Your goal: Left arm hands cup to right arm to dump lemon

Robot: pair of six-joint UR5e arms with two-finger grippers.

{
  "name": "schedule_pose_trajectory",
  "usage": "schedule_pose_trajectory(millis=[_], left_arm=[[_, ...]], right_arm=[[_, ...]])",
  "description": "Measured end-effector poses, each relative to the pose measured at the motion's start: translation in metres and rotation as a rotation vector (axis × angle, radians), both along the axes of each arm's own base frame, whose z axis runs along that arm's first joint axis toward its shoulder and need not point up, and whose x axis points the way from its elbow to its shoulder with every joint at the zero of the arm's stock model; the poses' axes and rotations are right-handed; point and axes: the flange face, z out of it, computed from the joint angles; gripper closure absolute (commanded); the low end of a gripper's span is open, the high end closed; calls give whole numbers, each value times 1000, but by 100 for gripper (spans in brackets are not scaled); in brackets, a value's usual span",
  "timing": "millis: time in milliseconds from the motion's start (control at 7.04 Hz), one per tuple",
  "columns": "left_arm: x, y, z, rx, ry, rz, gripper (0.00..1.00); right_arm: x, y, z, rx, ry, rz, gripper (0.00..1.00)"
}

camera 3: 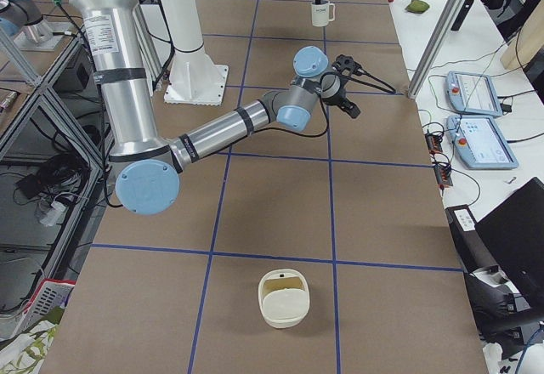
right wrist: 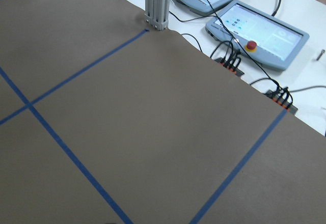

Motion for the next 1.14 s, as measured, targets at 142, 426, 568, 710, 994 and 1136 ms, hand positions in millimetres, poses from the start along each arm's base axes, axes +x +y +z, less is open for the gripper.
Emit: schedule_pose_trajectory(millis=[142, 426, 568, 710, 994, 1136], left_arm=[[8, -6, -30, -73, 60, -55, 100], [33, -25, -86, -183, 152, -123, 100], [45, -33, -105, -222, 178, -142, 100], [54, -35, -118, -254, 198, -152, 100], [68, -33, -141, -293, 232, -158, 100], [76, -31, -150, -304, 243, -159, 100]], right_arm=[[-34, 6, -13, 57, -6, 15, 5], [-108, 20, -59, 163, -26, 56, 5], [-139, 30, -79, 196, -46, 90, 5], [-170, 45, -100, 224, -80, 132, 5], [-222, 85, -137, 290, -170, 210, 5], [-240, 101, -150, 307, -199, 242, 5]])
